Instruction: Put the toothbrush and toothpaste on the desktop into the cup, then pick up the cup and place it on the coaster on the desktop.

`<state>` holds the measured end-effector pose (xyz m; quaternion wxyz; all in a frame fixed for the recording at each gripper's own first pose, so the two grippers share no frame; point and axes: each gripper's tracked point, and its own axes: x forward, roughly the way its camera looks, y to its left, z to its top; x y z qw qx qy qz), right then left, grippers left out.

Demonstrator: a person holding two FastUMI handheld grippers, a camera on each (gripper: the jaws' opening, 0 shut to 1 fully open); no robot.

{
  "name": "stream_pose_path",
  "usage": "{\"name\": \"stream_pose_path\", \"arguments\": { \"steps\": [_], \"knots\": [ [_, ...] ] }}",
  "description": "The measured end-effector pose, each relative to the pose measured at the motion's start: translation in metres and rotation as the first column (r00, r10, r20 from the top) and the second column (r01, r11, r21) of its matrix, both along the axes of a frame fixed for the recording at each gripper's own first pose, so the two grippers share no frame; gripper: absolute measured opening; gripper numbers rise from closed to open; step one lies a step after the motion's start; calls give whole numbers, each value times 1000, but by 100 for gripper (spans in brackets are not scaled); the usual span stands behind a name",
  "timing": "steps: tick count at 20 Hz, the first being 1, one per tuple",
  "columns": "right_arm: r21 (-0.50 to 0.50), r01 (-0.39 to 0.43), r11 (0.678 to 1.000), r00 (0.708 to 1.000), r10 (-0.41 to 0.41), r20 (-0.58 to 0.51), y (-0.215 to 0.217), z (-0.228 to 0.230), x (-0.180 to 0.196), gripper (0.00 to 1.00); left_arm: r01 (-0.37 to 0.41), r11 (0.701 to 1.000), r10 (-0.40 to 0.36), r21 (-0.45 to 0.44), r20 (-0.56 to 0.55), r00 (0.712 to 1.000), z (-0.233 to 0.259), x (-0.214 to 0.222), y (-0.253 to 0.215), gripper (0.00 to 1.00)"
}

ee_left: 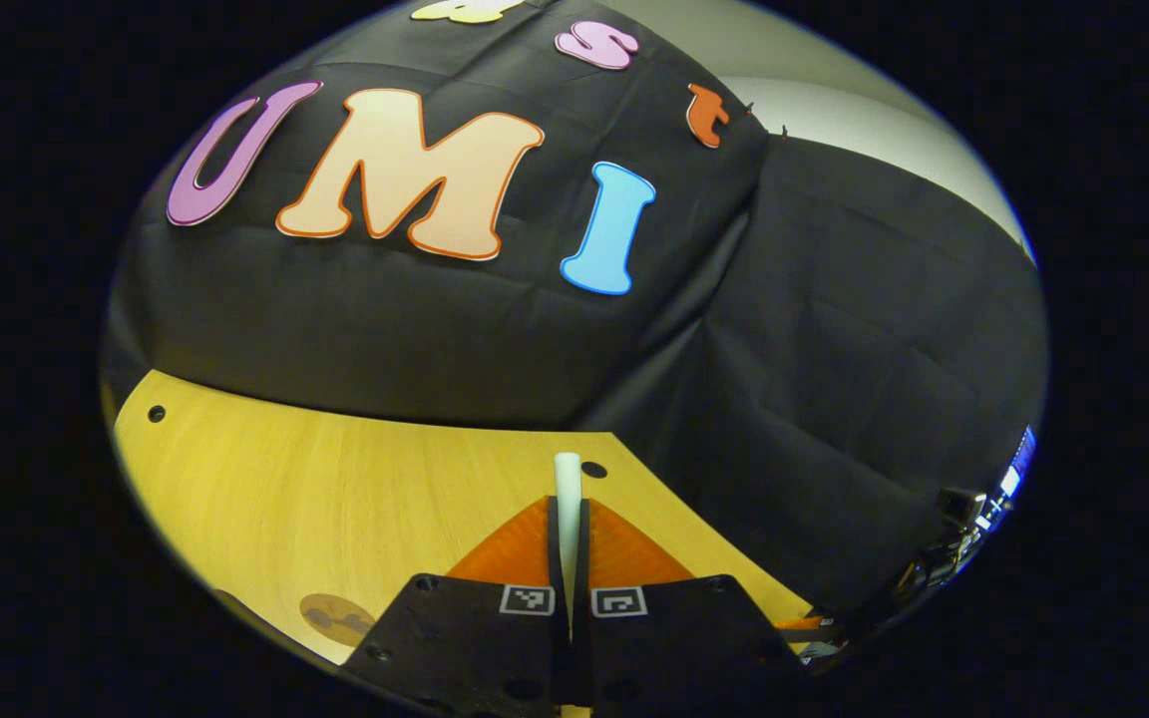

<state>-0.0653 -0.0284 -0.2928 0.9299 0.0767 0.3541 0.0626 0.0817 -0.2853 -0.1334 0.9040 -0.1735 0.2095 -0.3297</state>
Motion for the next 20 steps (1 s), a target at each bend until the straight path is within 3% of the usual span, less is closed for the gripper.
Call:
{"name": "stream_pose_path", "arguments": {
  "steps": [8, 20],
  "knots": [
    [5, -57, 998, 998, 57, -40, 3, -12, -16, 89, -84, 992, 89, -91, 55, 994, -2, 41, -20, 0],
    [30, -45, 999, 996, 48, -78, -2, -28, -21, 89, -107, 993, 109, -41, 70, 992, -42, 38, -34, 0]
  ]
}}
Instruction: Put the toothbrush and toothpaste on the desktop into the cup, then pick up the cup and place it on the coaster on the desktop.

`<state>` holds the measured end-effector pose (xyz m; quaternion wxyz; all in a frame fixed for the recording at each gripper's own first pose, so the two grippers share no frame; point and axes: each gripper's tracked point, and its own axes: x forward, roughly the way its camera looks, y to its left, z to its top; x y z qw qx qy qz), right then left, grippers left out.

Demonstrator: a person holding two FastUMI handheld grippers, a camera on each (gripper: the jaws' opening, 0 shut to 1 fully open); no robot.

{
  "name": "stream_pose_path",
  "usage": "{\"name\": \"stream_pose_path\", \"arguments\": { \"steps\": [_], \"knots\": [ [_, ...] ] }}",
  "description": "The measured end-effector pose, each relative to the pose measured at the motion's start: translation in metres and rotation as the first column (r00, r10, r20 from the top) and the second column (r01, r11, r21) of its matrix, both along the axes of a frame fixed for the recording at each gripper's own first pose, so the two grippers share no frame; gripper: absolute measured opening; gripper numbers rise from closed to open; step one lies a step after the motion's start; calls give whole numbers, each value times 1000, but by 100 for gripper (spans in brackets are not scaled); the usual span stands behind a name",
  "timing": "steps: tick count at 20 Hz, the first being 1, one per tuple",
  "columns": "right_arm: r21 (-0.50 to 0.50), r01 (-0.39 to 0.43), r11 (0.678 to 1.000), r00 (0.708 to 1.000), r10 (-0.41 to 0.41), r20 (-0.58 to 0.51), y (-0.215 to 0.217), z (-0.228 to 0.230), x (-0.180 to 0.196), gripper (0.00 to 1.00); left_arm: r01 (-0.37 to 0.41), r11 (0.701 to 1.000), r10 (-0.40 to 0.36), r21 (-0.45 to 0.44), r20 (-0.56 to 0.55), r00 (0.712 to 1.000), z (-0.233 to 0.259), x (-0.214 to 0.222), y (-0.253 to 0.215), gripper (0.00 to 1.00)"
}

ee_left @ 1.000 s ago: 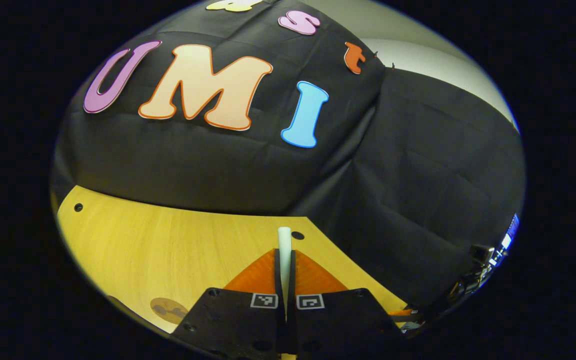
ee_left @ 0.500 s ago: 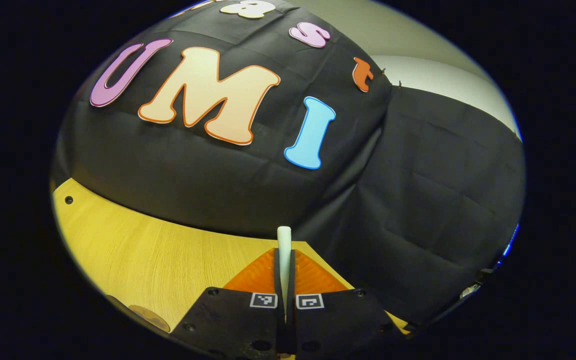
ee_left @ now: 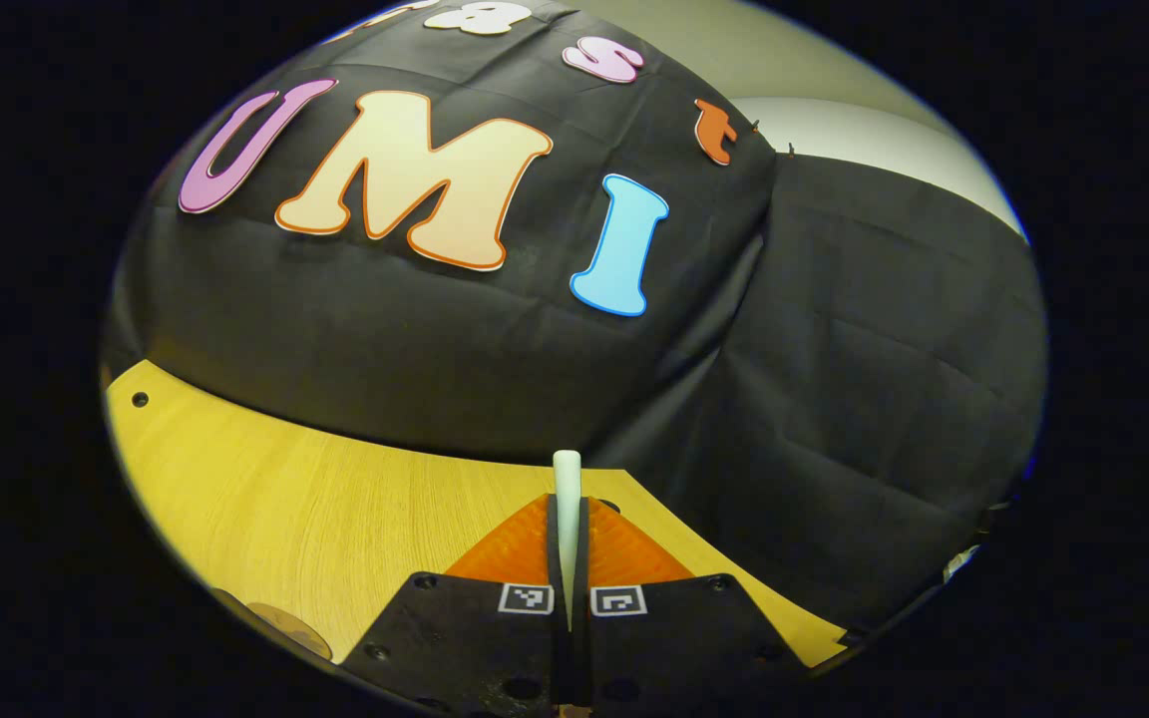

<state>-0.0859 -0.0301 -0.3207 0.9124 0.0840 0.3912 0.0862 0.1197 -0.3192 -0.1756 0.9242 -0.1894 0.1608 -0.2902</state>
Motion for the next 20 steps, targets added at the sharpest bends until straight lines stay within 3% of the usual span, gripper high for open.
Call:
{"name": "stream_pose_path", "arguments": {
  "steps": [4, 6, 7, 10, 14, 15, 16, 17, 18, 19, 20],
  "knots": [
    [7, -11, 1000, 1000, 11, 13, 3, 3, 4, 89, -12, 999, 12, -49, 10, 1000, 10, -4, 3, 5],
    [13, -16, 1000, 1000, 16, 16, 6, 4, 3, 89, -27, 997, 29, -71, 28, 999, 16, -7, 7, 21],
    [16, -19, 1000, 1000, 19, 18, 7, 4, 4, 89, -26, 997, 29, -75, 36, 999, 20, -8, 10, 31],
    [23, -34, 999, 999, 33, 23, 12, 5, 7, 89, -56, 997, 60, -47, 71, 996, 27, -12, 19, 95],
    [42, -56, 998, 997, 54, 47, 23, 11, 17, 89, -76, 997, 77, -22, 80, 994, 36, -24, 32, 94],
    [47, -65, 997, 996, 62, 57, 26, 13, 21, 82, -83, 997, 83, -5, 83, 993, 38, -26, 38, 94],
    [52, -76, 996, 995, 73, 65, 30, 14, 24, 89, -90, 996, 89, 12, 89, 992, 41, -28, 43, 94],
    [56, -87, 995, 994, 83, 71, 33, 15, 26, 90, -97, 995, 94, 30, 92, 991, 44, -32, 49, 94],
    [60, -100, 993, 992, 95, 79, 37, 16, 30, 84, -106, 994, 102, 41, 94, 990, 46, -37, 57, 94],
    [63, -110, 992, 991, 105, 87, 42, 17, 34, 92, -117, 992, 112, 49, 94, 989, 50, -41, 65, 94],
    [64, -119, 991, 989, 112, 92, 45, 20, 36, 87, -129, 990, 123, 55, 94, 988, 54, -45, 74, 94]
  ]
}}
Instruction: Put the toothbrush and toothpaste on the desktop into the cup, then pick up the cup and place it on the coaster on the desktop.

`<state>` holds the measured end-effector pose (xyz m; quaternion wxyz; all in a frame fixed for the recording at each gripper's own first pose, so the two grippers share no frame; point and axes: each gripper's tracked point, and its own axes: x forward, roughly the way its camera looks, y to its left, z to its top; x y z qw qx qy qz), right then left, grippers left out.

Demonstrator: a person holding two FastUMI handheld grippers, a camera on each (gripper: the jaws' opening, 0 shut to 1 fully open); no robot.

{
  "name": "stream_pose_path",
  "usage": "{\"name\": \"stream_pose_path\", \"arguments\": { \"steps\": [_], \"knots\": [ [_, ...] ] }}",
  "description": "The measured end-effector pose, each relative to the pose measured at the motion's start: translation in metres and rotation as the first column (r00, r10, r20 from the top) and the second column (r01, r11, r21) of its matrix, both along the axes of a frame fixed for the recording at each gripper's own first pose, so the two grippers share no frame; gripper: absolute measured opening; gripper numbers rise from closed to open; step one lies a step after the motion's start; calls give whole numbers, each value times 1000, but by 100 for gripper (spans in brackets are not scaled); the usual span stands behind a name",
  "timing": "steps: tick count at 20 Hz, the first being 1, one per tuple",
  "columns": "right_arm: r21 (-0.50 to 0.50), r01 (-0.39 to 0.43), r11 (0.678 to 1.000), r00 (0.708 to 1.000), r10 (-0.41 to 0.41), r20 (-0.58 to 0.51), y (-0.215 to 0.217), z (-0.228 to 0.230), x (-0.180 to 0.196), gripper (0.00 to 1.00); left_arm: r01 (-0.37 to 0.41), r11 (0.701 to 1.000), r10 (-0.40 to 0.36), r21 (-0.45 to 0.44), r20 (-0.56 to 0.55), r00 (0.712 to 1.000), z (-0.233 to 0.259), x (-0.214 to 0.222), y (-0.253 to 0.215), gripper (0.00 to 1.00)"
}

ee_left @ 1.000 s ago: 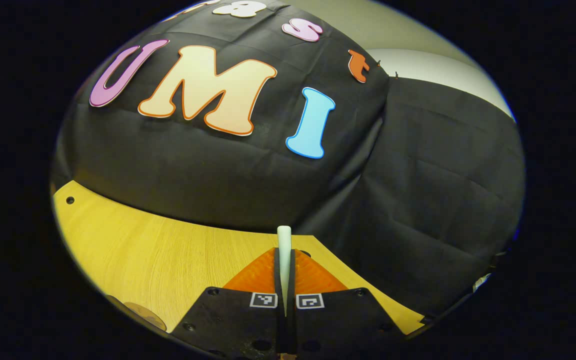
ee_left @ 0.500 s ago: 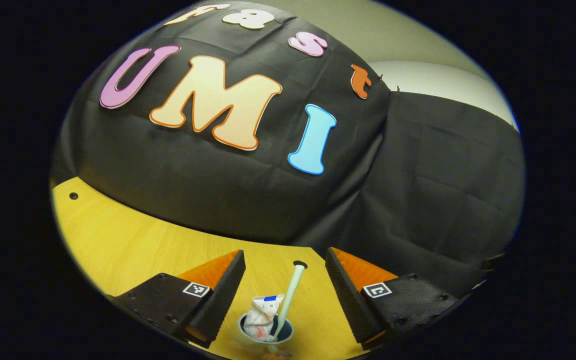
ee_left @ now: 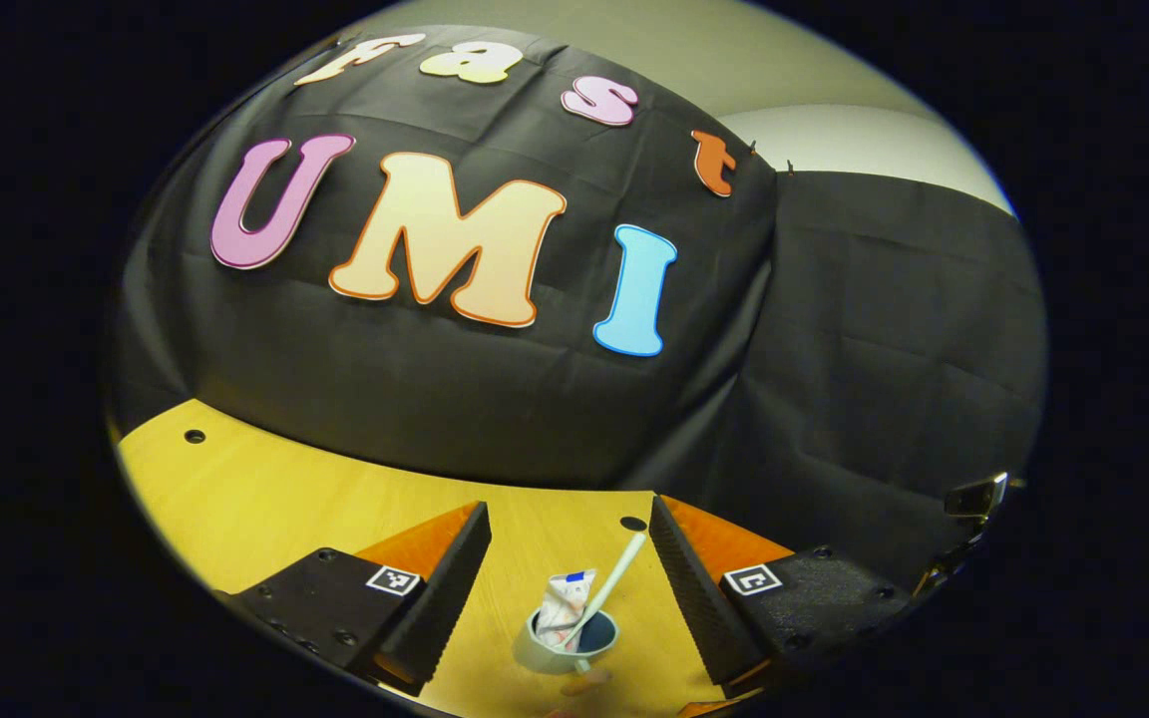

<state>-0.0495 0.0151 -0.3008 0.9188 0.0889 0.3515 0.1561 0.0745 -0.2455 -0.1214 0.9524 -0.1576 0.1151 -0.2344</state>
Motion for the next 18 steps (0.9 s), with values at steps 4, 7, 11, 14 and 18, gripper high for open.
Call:
{"name": "stream_pose_path", "arguments": {
  "steps": [4, 7, 11, 14, 18],
  "knots": [
    [-8, -10, 1000, 999, 10, -40, 13, -4, 11, 99, -50, 998, 49, 28, 13, 999, 14, -17, 43, 95],
    [-44, 0, 999, 994, -5, -112, 21, -13, 19, 99, -69, 997, 70, 39, 0, 998, 17, -27, 76, 94],
    [-96, 4, 995, 979, -24, -204, 29, -23, 31, 99, -90, 993, 90, 76, 7, 996, 18, -32, 118, 95],
    [-123, -7, 992, 956, -30, -292, 38, -32, 36, 99, -92, 992, 92, 88, 7, 996, 14, -35, 141, 95],
    [-176, -38, 984, 936, -27, -351, 47, -40, 44, 98, -94, 991, 97, 98, -22, 995, 0, -37, 161, 95]
  ]
}}
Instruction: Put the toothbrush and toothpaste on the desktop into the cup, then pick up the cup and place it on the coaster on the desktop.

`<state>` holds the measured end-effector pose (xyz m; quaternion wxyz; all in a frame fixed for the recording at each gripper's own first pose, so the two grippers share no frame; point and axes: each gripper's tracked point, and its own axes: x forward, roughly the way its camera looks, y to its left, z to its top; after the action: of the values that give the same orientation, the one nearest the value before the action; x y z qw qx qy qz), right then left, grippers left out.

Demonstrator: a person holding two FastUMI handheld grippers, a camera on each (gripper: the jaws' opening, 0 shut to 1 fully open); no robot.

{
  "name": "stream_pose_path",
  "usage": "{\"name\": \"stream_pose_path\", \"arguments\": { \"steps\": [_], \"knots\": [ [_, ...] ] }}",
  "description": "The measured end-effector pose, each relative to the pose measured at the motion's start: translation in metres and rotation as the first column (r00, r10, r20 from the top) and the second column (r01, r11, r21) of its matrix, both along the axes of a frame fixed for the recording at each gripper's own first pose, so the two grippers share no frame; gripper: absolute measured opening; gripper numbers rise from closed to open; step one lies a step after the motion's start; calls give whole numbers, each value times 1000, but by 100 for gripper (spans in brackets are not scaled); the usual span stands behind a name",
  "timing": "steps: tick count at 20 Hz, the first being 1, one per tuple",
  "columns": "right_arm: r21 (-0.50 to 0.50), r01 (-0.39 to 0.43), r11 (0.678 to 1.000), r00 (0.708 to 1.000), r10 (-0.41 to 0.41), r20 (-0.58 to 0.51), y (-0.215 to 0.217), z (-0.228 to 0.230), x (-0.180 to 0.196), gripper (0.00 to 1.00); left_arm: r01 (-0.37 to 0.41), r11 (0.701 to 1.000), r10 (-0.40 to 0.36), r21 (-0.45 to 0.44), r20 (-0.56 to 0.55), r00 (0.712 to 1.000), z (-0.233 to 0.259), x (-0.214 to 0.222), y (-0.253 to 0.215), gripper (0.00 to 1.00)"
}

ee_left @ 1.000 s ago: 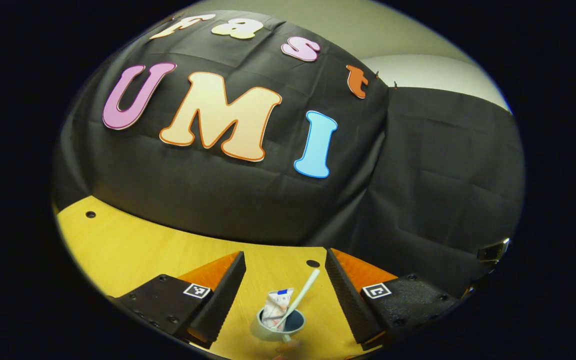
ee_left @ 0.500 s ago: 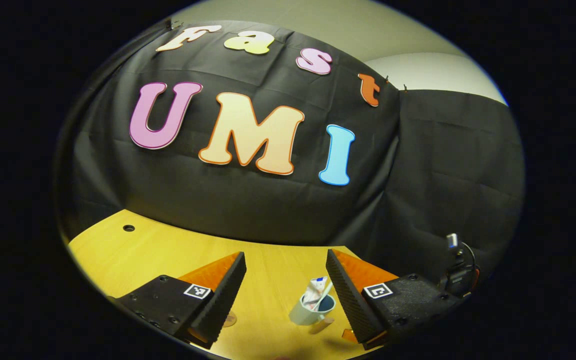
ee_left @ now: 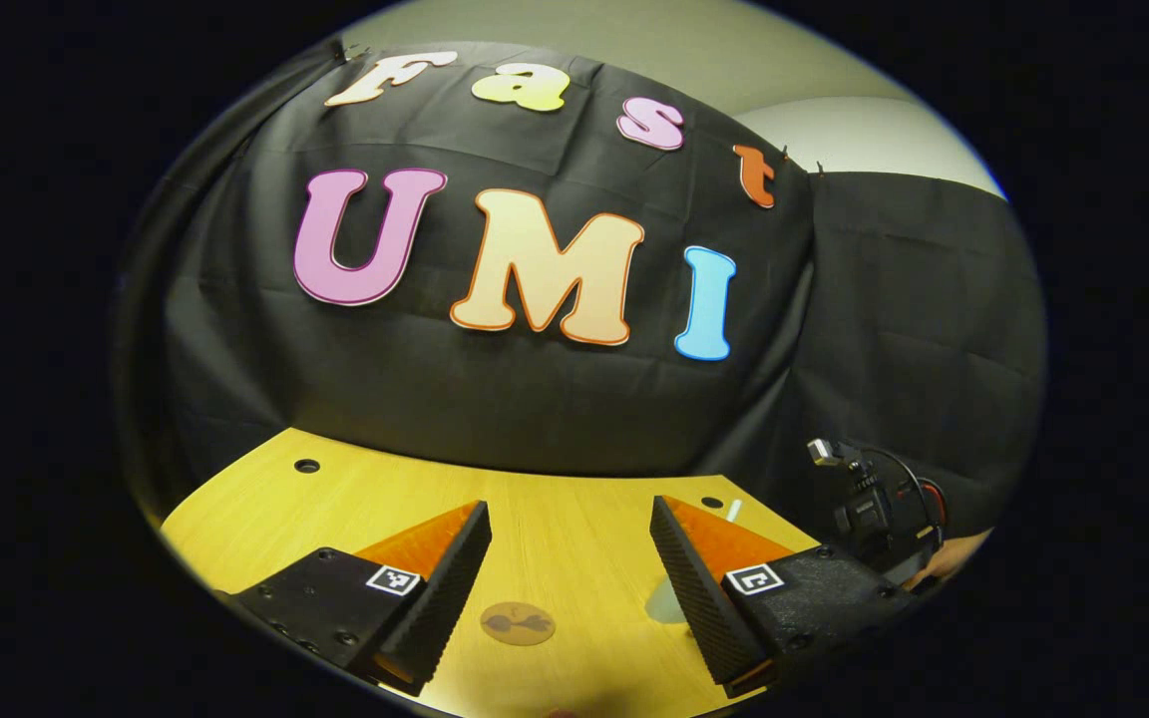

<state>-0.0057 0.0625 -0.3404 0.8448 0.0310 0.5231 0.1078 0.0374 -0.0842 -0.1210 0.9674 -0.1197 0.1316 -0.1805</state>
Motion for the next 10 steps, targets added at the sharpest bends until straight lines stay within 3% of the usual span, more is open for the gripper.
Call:
{"name": "stream_pose_path", "arguments": {
  "steps": [4, 5, 6, 8, 9, 10],
  "knots": [
    [-68, -13, 998, 999, 9, -52, 6, -2, 12, 94, -4, 1000, 4, 8, -5, 1000, -5, -7, 18, 95],
    [-80, -16, 997, 997, 10, -78, 8, -5, 14, 99, -6, 1000, 6, 4, -5, 1000, -6, -8, 23, 95],
    [-82, -20, 996, 995, 12, -101, 11, -7, 15, 94, -7, 1000, 7, 1, -7, 1000, -7, -9, 26, 95],
    [-83, -37, 996, 986, 22, -167, 14, -8, 11, 99, -13, 1000, 13, -10, -18, 1000, -11, -12, 34, 95],
    [-94, -41, 995, 982, 22, -189, 14, -12, 11, 94, -15, 1000, 15, -14, -21, 1000, -14, -14, 38, 95],
    [-103, -42, 994, 979, 20, -204, 14, -14, 13, 99, -18, 1000, 18, -15, -21, 1000, -16, -15, 42, 95]
  ]
}}
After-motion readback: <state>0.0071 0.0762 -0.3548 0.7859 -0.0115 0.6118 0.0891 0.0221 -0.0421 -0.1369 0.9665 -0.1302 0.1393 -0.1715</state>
